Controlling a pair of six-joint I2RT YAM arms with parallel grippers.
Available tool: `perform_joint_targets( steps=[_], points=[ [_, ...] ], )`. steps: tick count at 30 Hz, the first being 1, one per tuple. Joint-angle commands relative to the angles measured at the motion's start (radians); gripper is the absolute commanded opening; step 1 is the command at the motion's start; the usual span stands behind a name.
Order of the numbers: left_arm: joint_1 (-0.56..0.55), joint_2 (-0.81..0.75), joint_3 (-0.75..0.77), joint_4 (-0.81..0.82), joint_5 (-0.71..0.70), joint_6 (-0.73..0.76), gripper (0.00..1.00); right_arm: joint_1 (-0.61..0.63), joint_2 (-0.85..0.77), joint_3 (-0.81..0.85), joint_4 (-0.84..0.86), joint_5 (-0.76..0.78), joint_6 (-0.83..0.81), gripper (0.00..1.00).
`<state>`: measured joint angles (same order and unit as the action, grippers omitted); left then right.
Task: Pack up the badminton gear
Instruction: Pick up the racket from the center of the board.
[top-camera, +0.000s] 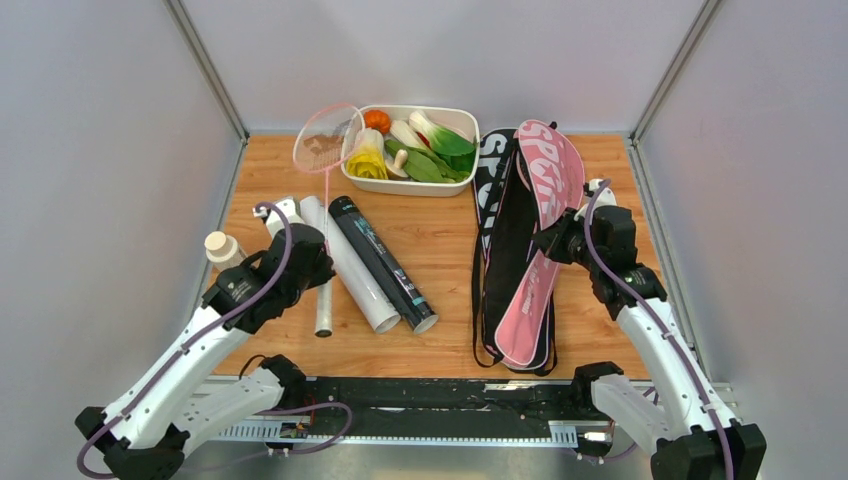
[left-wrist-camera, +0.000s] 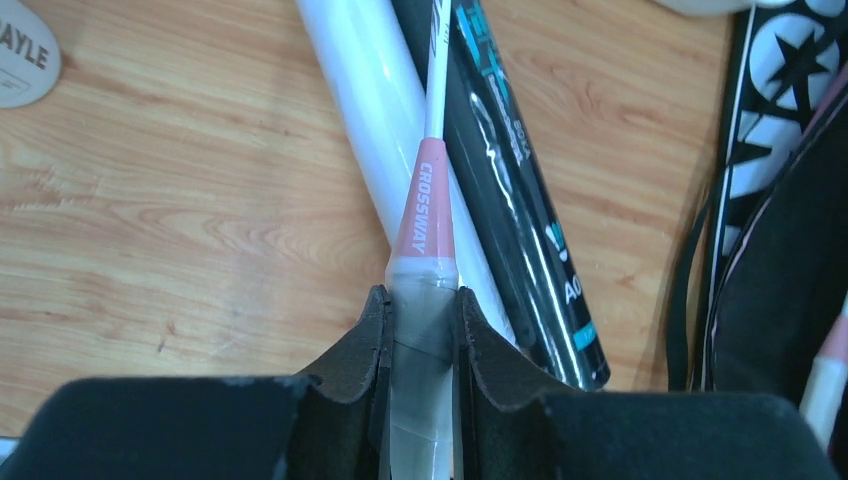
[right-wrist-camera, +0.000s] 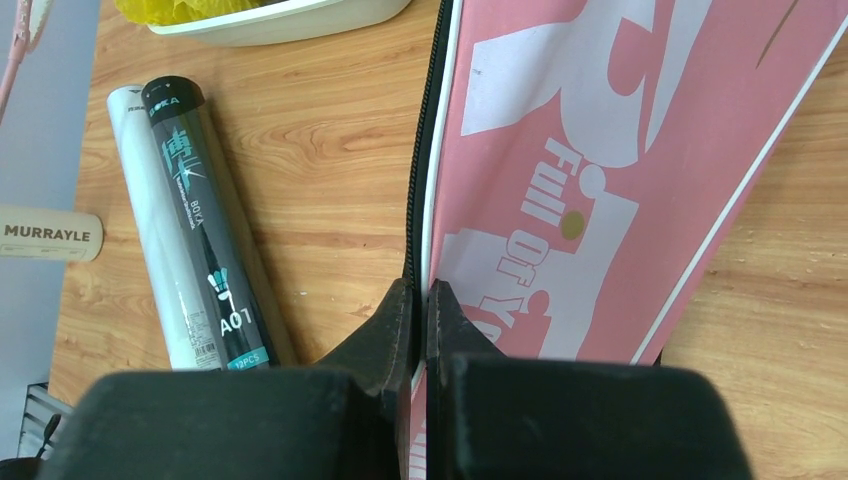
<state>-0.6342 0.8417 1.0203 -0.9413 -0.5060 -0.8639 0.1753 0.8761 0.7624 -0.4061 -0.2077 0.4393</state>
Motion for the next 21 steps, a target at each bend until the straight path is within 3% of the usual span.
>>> perform_joint_targets(
  steps=[1, 12, 21],
  points=[
    [-0.059, -0.072, -0.027, -0.028, -0.006, 0.001, 0.0, -0.002, -0.011, 0.049, 0.078, 0.009, -0.009, 0.0],
    [-0.083, -0.212, -0.146, 0.068, 0.135, 0.146, 0.0, -0.003, 0.023, 0.06, 0.061, 0.046, -0.01, 0.0],
    [-0.126, -0.214, -0.152, 0.171, 0.225, 0.226, 0.0, -0.003, 0.062, 0.11, 0.034, 0.106, -0.017, 0.0]
  ],
)
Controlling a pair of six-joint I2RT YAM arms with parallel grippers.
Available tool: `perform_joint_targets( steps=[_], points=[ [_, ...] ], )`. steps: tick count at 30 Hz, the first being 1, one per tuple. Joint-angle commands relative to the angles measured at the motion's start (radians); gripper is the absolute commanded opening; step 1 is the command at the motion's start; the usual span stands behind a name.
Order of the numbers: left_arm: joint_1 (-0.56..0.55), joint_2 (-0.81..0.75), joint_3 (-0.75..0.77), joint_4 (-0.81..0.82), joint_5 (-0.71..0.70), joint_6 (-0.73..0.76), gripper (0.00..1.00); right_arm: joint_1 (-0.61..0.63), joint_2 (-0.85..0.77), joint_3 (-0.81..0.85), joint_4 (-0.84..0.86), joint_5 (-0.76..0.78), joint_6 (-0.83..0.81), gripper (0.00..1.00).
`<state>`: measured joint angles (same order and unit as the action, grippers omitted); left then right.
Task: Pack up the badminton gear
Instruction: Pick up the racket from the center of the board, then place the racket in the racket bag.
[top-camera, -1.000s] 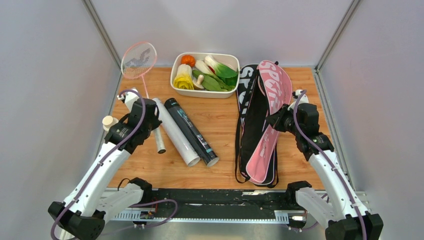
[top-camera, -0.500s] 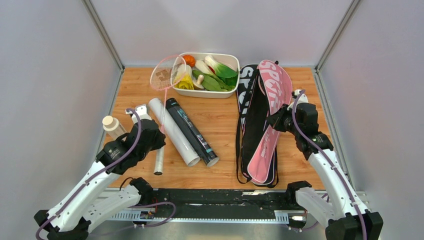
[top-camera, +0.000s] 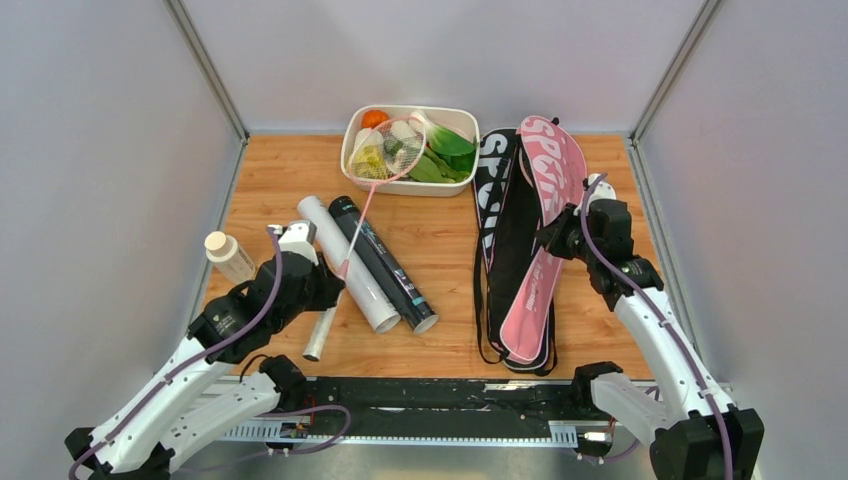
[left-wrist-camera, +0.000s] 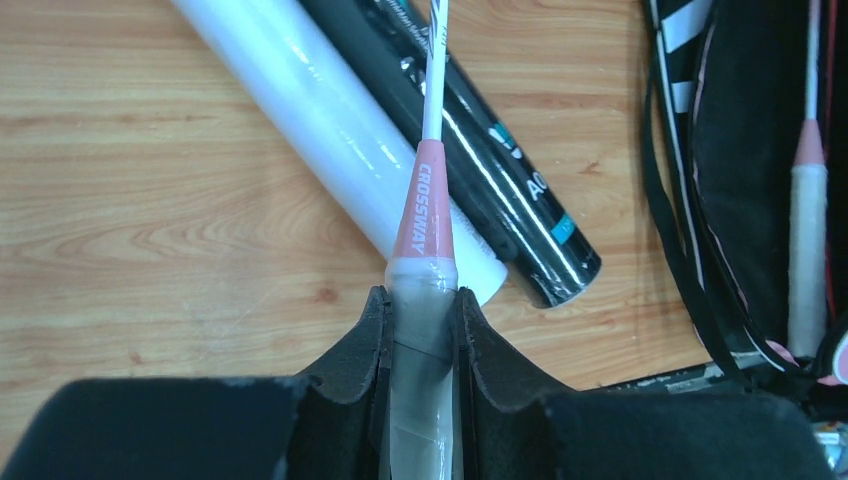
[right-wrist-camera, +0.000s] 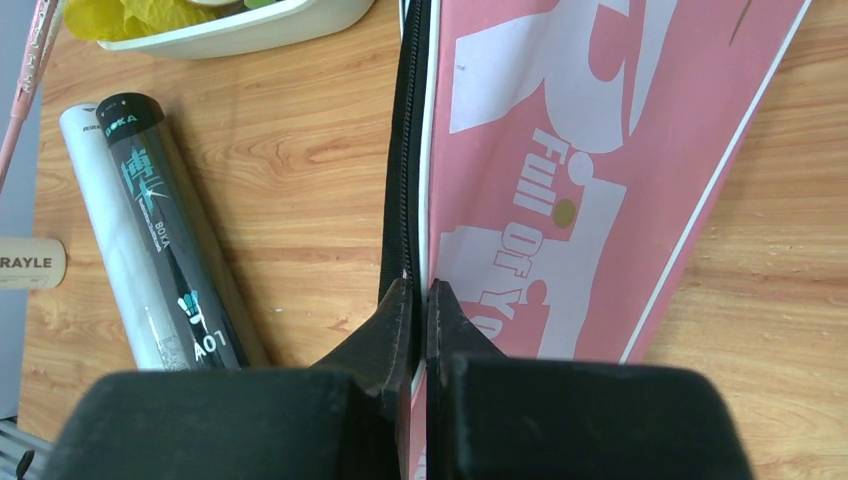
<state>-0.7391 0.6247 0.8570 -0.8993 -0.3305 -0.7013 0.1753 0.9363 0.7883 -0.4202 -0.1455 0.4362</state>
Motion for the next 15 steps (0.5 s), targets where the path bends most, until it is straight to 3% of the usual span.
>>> perform_joint_targets(
  steps=[1, 6, 12, 15],
  points=[
    [-0.032, 0.011, 0.012, 0.141, 0.052, 0.063, 0.0, -0.002, 0.006, 0.091, 0.043, 0.049, -0.015, 0.0],
    [-0.173, 0.066, 0.022, 0.188, -0.005, 0.036, 0.0, -0.003, 0.022, 0.117, 0.034, 0.056, -0.015, 0.0],
    [-0.437, 0.21, 0.082, 0.182, -0.234, 0.002, 0.0, -0.002, 0.025, 0.124, 0.031, 0.062, -0.017, 0.0],
    [-0.499, 0.237, 0.088, 0.187, -0.277, -0.028, 0.0, -0.003, 0.023, 0.123, 0.03, 0.061, -0.017, 0.0]
  ],
)
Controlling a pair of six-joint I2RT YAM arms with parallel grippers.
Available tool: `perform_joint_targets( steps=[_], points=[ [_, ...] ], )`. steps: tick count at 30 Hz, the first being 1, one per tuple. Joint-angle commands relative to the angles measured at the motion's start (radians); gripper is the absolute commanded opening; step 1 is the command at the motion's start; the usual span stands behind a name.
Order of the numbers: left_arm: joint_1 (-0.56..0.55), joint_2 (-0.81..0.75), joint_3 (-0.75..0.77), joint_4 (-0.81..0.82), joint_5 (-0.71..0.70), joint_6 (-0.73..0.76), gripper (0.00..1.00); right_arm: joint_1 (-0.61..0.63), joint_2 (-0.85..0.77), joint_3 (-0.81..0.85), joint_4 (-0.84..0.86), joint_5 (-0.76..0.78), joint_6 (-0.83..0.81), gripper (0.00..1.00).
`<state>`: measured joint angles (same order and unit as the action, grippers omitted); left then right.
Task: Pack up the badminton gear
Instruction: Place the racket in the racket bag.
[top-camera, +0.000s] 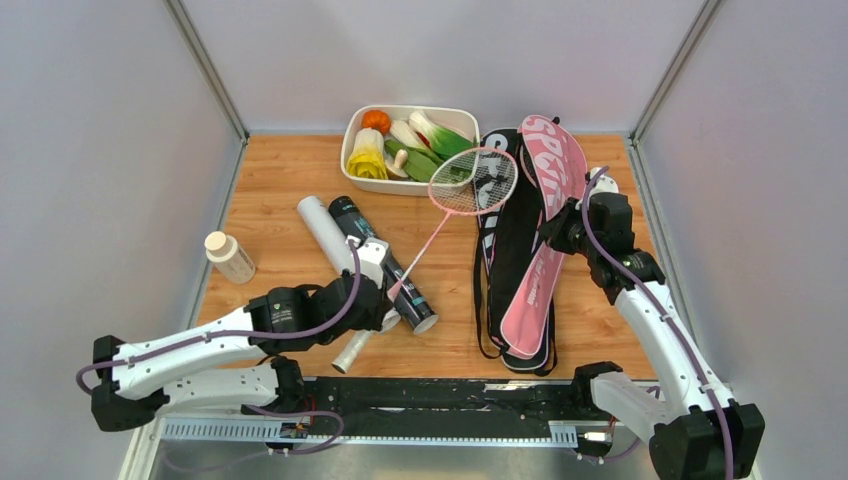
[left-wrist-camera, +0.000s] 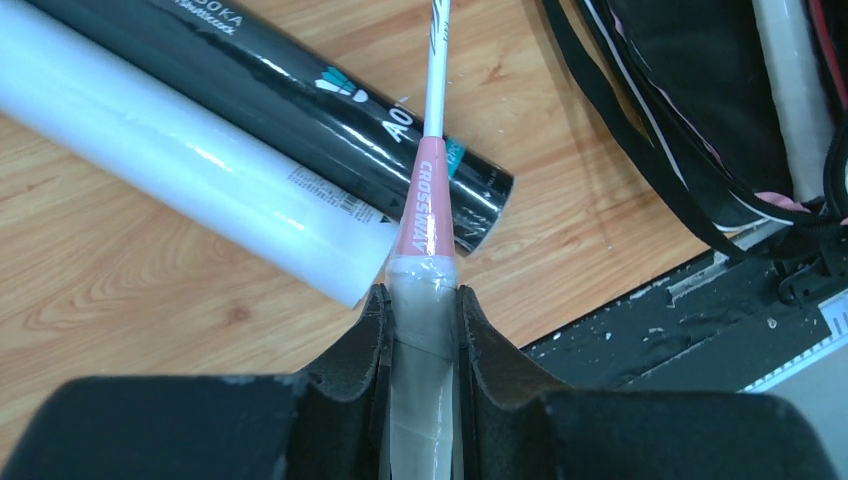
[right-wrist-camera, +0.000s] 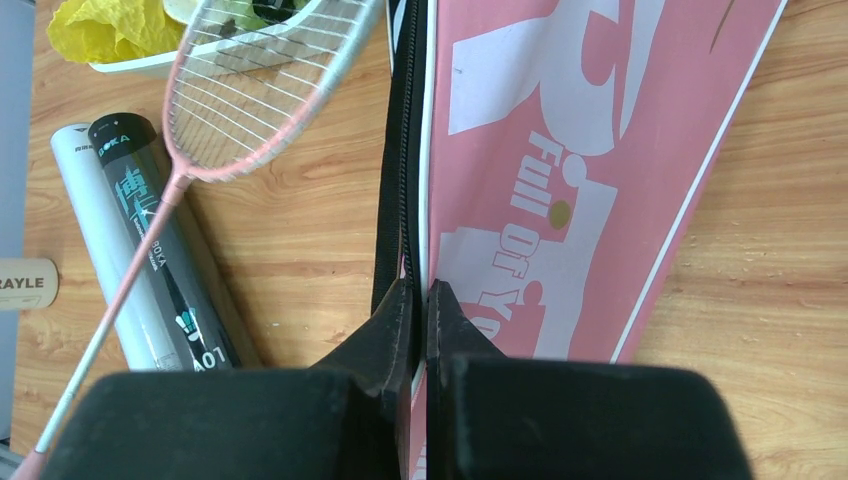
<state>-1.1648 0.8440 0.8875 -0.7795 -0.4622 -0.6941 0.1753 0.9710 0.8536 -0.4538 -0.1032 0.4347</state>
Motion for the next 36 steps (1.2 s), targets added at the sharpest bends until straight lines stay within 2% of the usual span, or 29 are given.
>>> perform_joint_targets(
  steps=[1, 10, 17, 24, 36],
  points=[
    [-0.095, 0.023, 0.057, 0.069, -0.155, -0.04, 0.0, -0.003, -0.011, 0.058, 0.063, 0.016, -0.015, 0.0],
    [-0.192, 0.098, 0.034, 0.163, -0.169, -0.025, 0.0, -0.002, -0.003, 0.069, 0.062, 0.005, -0.009, 0.0],
    [-0.197, 0.207, 0.089, 0.249, -0.177, 0.05, 0.0, -0.001, -0.001, 0.061, 0.063, -0.014, 0.006, 0.0],
    [-0.197, 0.33, 0.137, 0.349, -0.125, 0.094, 0.0, -0.002, -0.005, 0.045, 0.065, -0.044, 0.012, 0.0],
    [-0.193, 0.688, 0.444, 0.419, -0.157, 0.208, 0.0, 0.017, 0.014, -0.002, 0.116, -0.19, 0.041, 0.0]
  ],
)
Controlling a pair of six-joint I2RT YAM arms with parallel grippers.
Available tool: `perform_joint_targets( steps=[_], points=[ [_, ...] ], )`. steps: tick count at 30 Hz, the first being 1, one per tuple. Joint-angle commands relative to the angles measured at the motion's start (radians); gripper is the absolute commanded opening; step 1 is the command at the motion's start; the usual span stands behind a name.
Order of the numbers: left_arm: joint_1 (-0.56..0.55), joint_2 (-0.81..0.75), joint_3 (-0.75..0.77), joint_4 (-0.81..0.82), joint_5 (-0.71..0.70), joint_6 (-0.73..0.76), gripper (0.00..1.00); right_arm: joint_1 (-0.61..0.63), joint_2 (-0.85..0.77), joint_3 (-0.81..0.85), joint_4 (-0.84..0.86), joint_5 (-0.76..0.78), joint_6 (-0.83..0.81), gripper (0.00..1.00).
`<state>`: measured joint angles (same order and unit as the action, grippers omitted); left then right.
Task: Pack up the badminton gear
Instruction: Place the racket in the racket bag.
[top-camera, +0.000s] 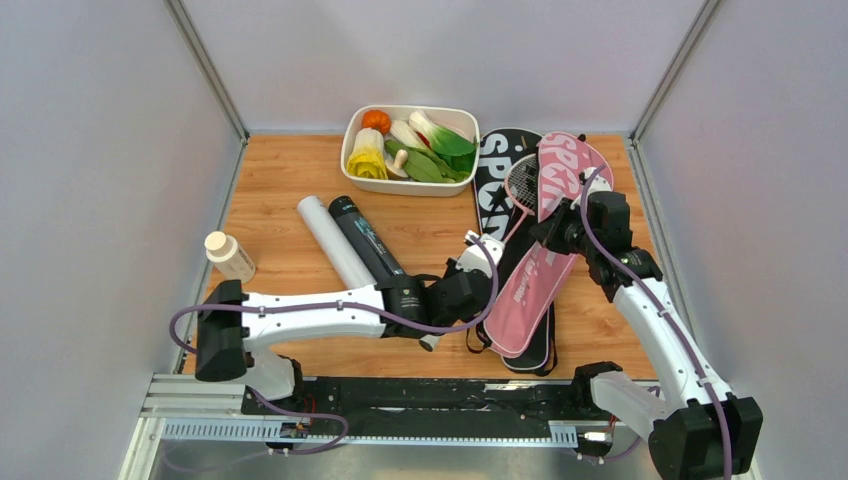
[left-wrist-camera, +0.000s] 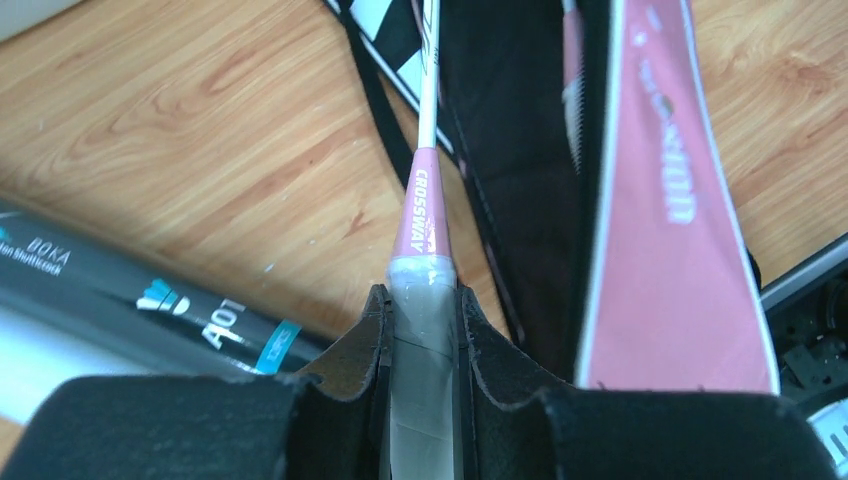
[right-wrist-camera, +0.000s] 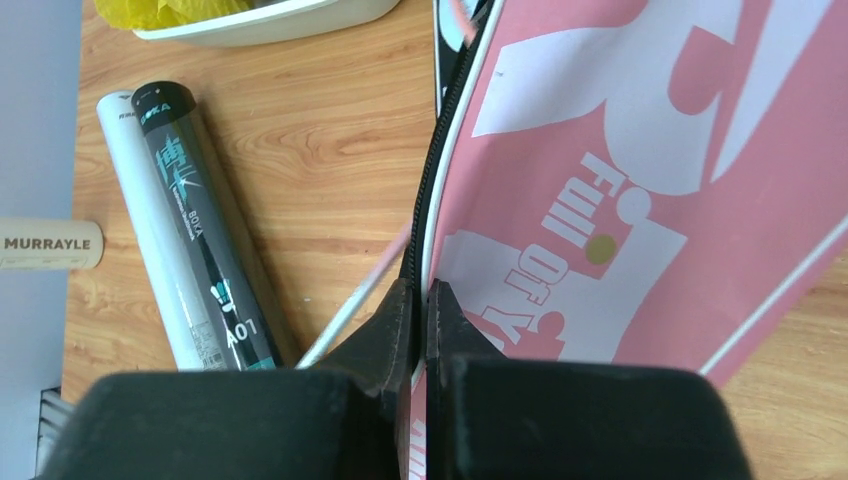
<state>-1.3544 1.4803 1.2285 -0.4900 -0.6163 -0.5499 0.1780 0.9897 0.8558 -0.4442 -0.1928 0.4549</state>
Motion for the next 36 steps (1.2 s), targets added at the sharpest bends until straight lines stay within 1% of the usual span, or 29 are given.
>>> perform_joint_targets(
  steps=[1, 5, 7, 11, 15, 18, 23, 30, 35, 36],
  points=[
    [0.0, 0.077, 0.128, 0.138, 0.006, 0.065, 0.0, 0.015, -0.005, -0.015, 0.11, -0.109, 0.011, 0.0],
    [0.005, 0.109, 0.136, 0.211, 0.087, 0.078, 0.0, 0.015, -0.003, -0.035, 0.121, -0.117, -0.009, 0.0],
    [0.006, 0.107, 0.112, 0.248, 0.137, 0.084, 0.0, 0.015, 0.008, -0.039, 0.14, -0.121, -0.018, 0.0],
    [0.006, 0.077, 0.028, 0.346, 0.188, 0.084, 0.0, 0.014, 0.055, -0.023, 0.177, -0.152, -0.033, 0.0],
    [0.012, 0.068, -0.039, 0.445, 0.194, 0.069, 0.0, 0.036, 0.082, 0.006, 0.191, -0.191, -0.048, 0.0],
    [0.049, 0.09, -0.061, 0.479, 0.189, 0.036, 0.0, 0.053, 0.069, 0.006, 0.191, -0.222, -0.071, 0.0],
    [0.096, 0.083, -0.141, 0.654, 0.227, -0.019, 0.0, 0.063, 0.013, -0.041, 0.198, -0.289, -0.074, 0.0],
    [0.098, 0.183, -0.165, 0.846, 0.168, -0.093, 0.0, 0.072, -0.008, -0.076, 0.211, -0.331, -0.051, 0.0],
    [0.098, 0.257, -0.113, 0.847, 0.154, -0.174, 0.0, 0.072, -0.019, -0.089, 0.211, -0.355, -0.02, 0.0],
    [0.097, 0.264, -0.11, 0.838, 0.133, -0.196, 0.0, 0.073, -0.02, -0.09, 0.211, -0.354, -0.014, 0.0]
  ],
)
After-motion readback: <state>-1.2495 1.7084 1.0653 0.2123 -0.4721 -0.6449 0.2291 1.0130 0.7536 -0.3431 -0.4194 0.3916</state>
